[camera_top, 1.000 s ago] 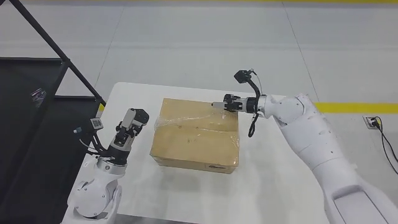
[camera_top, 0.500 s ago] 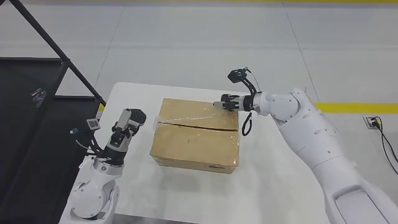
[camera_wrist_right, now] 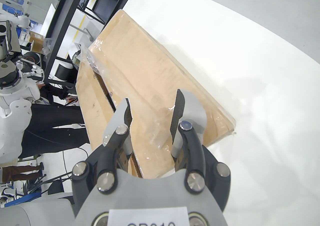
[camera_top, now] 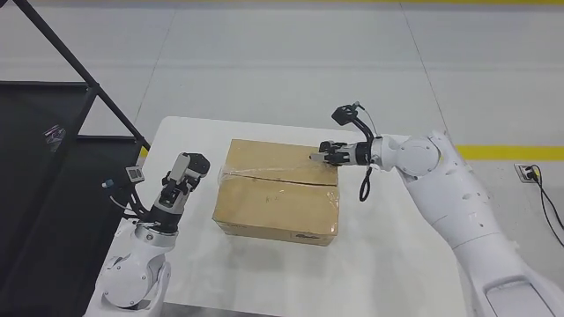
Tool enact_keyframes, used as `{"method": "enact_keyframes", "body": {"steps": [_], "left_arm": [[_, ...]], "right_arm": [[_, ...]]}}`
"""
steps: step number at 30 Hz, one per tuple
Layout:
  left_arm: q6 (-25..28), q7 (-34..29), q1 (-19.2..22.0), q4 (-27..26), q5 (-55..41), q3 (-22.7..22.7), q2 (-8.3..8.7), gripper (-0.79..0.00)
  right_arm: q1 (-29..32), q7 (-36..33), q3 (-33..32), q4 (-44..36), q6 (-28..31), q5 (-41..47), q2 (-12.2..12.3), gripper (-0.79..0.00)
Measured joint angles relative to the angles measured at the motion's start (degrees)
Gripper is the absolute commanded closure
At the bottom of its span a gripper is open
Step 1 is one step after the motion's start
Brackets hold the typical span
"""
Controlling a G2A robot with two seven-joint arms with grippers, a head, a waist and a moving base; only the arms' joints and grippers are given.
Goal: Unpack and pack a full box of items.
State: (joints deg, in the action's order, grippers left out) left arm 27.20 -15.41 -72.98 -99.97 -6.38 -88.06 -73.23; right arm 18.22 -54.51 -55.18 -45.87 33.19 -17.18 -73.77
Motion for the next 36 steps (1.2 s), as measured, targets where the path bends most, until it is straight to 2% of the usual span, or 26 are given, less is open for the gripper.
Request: {"method": "enact_keyframes", "body": {"steps": [4,11,16,17,18,19,20,21,31,34,36], "left_arm": [[-0.2,0.1,0.0,-0.3,0.3,0.1,0.02,-0.785],[-0.3,0.4,-0.1,-0.4,0.5,0.2,0.06,-0.785],[-0.4,0.5,-0.3,-0.5,0.7,0.3,0.10,-0.785],[-0.4,0.5,-0.3,-0.5,0.7,0.3,0.10,-0.785],[-0.4,0.5,-0.2,-0.5,0.8,0.4,0.10,-0.785],[-0.4,0.5,-0.2,-0.5,0.8,0.4,0.10,-0.785],[-0.4,0.6,-0.1,-0.4,0.8,0.5,0.10,-0.785],[-0.3,0.5,-0.1,-0.3,0.8,0.5,0.11,-0.785],[-0.2,0.3,0.5,0.5,0.8,0.9,0.15,-0.785],[-0.2,0.1,0.8,0.8,0.8,1.1,0.16,-0.785],[-0.3,-0.1,1.0,0.9,0.8,1.3,0.17,-0.785]], "right_arm": [[1.1,0.0,-0.8,-1.7,0.8,0.2,0.6,-0.428],[3.0,0.5,-2.1,-4.7,2.0,0.9,1.4,-0.385],[5.0,4.6,-4.1,-7.4,2.1,0.3,2.2,-0.391],[5.4,5.3,-4.3,-8.0,1.8,0.0,2.3,-0.440],[5.9,6.3,-4.6,-8.7,1.2,-0.2,2.5,-0.542],[6.3,6.9,-4.8,-9.2,0.8,-0.3,2.6,-0.600],[6.6,7.3,-5.0,-9.6,0.2,-0.4,2.6,-0.739],[7.0,7.7,-5.2,-10.1,-0.9,-0.6,2.7,-0.785],[7.4,8.2,-5.4,-10.6,-2.3,-0.3,2.8,-0.785],[9.1,11.0,-5.6,-11.8,-0.4,-1.6,3.0,-0.785],[9.9,13.9,-5.6,-13.6,2.2,-5.7,3.3,-0.785]]}}
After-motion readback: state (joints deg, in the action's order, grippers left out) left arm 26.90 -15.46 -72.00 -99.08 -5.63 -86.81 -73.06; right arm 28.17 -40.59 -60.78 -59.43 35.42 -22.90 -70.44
